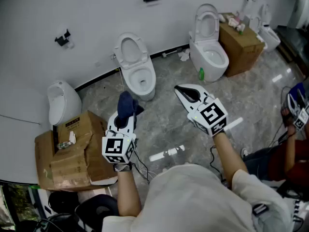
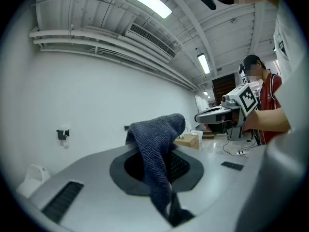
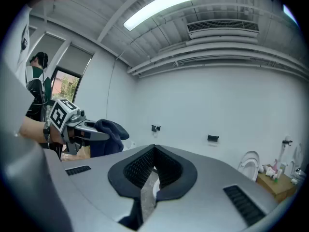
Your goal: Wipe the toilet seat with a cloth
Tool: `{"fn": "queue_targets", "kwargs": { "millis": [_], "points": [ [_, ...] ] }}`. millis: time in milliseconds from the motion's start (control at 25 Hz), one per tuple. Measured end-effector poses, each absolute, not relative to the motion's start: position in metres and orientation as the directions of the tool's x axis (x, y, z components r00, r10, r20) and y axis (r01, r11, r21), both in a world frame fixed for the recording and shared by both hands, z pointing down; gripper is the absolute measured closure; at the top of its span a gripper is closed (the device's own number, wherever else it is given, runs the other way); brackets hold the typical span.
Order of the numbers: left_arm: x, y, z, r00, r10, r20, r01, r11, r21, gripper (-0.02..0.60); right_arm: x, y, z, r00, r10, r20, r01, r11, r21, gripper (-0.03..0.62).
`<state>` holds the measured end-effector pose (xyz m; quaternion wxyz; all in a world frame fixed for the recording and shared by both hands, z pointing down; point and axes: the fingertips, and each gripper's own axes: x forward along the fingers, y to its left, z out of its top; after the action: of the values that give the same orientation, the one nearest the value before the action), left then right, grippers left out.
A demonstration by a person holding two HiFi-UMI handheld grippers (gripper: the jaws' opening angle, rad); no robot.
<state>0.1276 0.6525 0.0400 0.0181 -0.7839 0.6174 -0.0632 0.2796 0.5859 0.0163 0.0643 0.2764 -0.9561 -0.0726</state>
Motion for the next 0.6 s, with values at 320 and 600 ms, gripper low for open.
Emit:
{"fn": "queue_targets", "kwargs": {
  "millis": [320, 600],
  "points": [
    [0.142, 0.651, 0.043, 0.272, -0.96, 0.068, -0.954, -0.278, -0.108, 0.541, 0.284, 0.589, 0.009, -0.858, -0.513, 0.008, -0.51, 0.854, 0.099, 0.568],
    [0.165, 0.643, 0.049, 0.303, -0.949, 0.088, -0.942, -0.312, -0.12, 0.54, 0.29, 0.584, 0.015, -0.868, -0.497, 0.021, -0.493, 0.865, 0.092, 0.568]
  ]
}}
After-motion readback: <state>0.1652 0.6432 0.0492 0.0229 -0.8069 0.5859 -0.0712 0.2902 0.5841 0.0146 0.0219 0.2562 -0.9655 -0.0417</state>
